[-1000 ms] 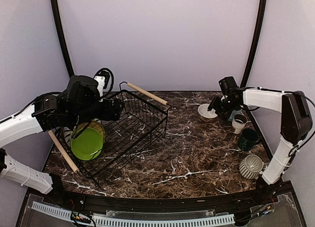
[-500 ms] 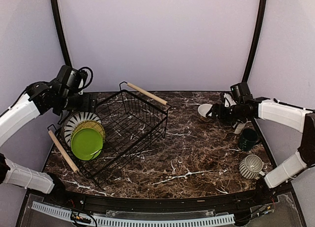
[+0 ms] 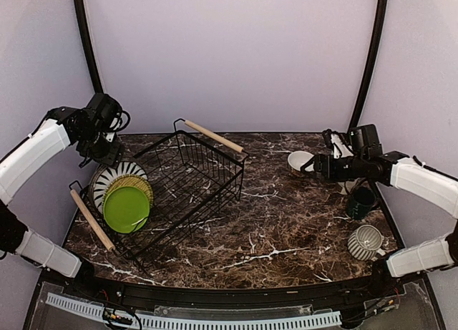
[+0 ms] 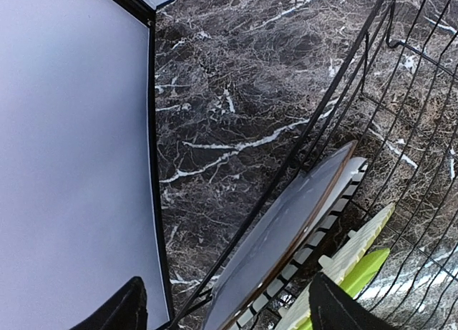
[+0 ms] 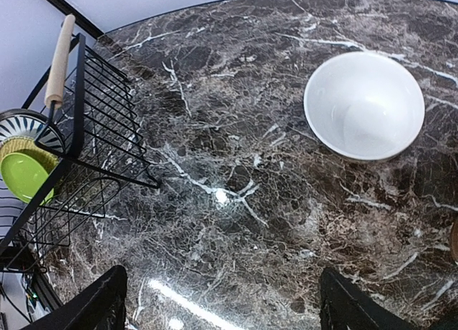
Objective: Unload the mixed dishes from the dish rack
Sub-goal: Grab the plate from the dish rack.
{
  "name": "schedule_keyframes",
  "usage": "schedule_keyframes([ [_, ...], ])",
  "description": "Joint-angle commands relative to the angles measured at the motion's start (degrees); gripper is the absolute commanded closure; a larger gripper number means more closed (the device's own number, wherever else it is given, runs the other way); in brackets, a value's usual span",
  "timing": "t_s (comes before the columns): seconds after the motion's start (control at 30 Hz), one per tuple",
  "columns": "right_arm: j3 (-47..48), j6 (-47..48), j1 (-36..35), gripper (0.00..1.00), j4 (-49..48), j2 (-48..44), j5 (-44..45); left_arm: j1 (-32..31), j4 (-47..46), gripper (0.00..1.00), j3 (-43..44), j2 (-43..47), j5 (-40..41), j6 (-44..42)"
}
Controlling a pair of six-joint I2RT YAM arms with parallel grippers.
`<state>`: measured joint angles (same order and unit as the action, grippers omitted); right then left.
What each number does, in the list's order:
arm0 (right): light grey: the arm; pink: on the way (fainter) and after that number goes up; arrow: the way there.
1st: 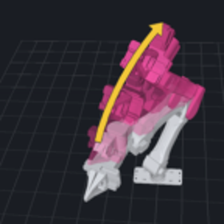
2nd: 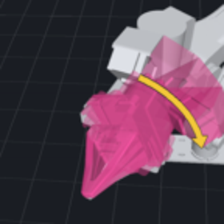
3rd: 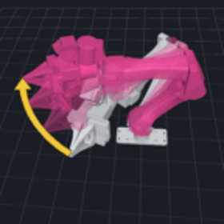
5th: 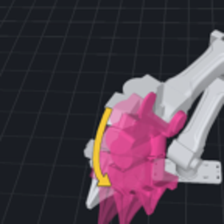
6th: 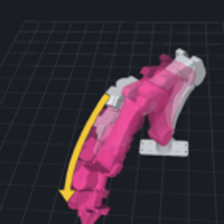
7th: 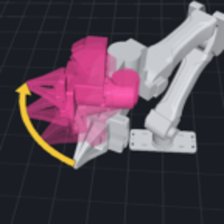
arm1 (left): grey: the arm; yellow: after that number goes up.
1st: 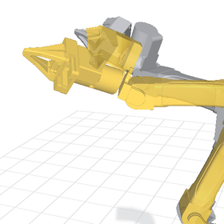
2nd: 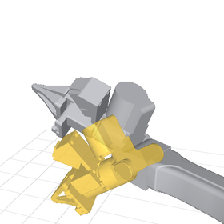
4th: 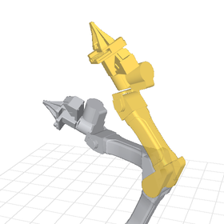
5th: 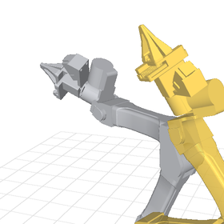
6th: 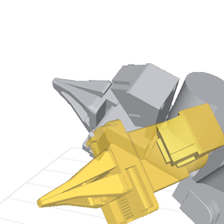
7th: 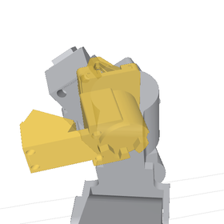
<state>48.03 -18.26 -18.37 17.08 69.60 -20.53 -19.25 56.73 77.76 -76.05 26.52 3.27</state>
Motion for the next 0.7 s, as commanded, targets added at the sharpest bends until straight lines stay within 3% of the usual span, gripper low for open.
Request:
schedule_keyframes([
  [0.0, -0.8, 2.9, -0.2, 0.11, -2.2, -2.9, -1.8, 0.6, 1.4, 0.28, 0.9, -0.1, 0.3, -5.3],
  [0.27, -1.9, 4.5, -0.2, 0.10, -2.4, -6.1, -1.8, 1.1, 0.0, 0.39, 1.5, -3.2, 1.3, -7.4],
  [0.47, -2.9, 4.0, -0.2, 0.10, -4.4, -7.4, -2.5, 1.3, -1.6, 0.55, 2.5, -4.0, 0.8, -8.6],
  [0.67, -2.7, 4.0, -0.1, 0.10, -5.0, -6.9, -2.9, 1.3, -0.6, 0.58, 3.2, -4.0, 0.7, -9.5],
])
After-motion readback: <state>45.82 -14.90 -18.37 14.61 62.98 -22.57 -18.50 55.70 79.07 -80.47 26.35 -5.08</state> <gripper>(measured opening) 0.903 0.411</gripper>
